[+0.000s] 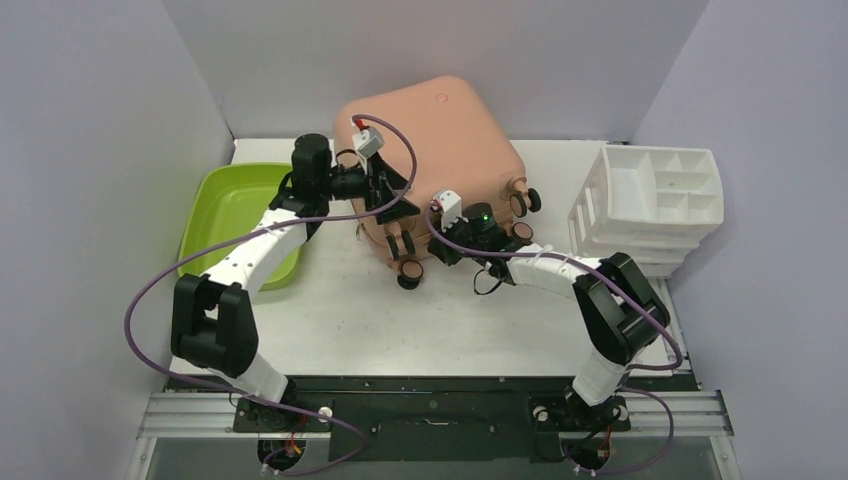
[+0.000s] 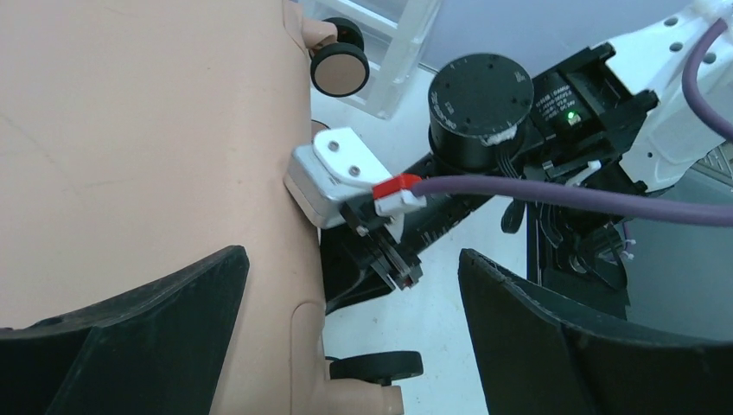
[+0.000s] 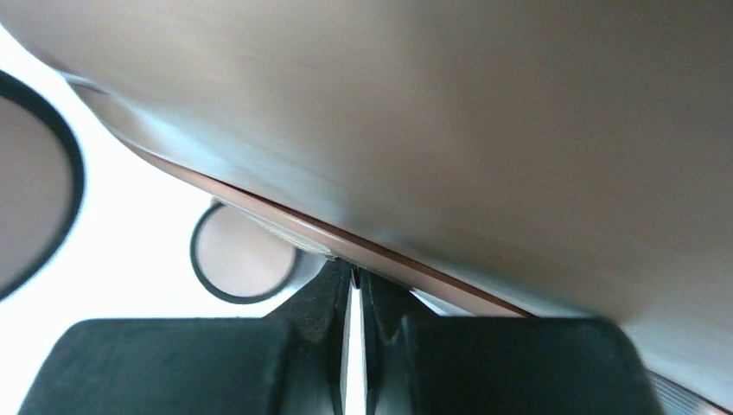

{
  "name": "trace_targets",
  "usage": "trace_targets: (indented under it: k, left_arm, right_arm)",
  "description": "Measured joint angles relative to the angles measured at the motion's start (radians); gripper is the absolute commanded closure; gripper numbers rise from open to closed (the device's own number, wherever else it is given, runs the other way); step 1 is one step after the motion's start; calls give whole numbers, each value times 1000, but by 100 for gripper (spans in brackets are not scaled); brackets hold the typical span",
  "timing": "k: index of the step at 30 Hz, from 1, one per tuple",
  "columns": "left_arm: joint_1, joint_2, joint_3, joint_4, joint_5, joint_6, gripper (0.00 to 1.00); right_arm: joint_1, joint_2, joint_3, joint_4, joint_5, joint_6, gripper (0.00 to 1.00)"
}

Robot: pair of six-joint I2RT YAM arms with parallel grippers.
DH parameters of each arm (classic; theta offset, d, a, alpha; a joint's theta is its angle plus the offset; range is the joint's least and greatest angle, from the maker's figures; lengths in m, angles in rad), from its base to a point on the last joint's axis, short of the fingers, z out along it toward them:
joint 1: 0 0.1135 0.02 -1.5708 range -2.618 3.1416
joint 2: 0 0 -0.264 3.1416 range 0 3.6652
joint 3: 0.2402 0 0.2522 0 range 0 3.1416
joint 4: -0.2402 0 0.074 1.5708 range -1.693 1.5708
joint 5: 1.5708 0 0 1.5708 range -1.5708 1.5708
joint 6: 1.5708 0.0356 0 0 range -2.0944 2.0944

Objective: Open, take out, and arrange the luggage
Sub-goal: Unzip the zipper of the luggage.

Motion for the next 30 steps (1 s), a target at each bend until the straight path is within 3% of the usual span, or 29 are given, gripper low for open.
trace_targets:
  k: [7, 18, 22, 27, 30]
  left_arm:
    - [-71, 29, 17, -106, -54, 156, 14]
    - [-141, 1, -17, -167, -190, 411, 39]
    - [-164, -23, -48, -177, -253, 467, 58]
    - [-174, -42, -76, -229, -312, 505, 97]
    - [-175, -53, -89, -249, -353, 534, 100]
  right_arm:
    - [-98, -46, -1, -91, 21, 1, 100]
    - [-209, -99, 0, -196, 114, 72, 100]
    - [-249, -114, 0, -229, 189, 88, 100]
    - [-252, -117, 0, -239, 254, 91, 100]
    - [-249, -117, 0, -239, 263, 90, 88]
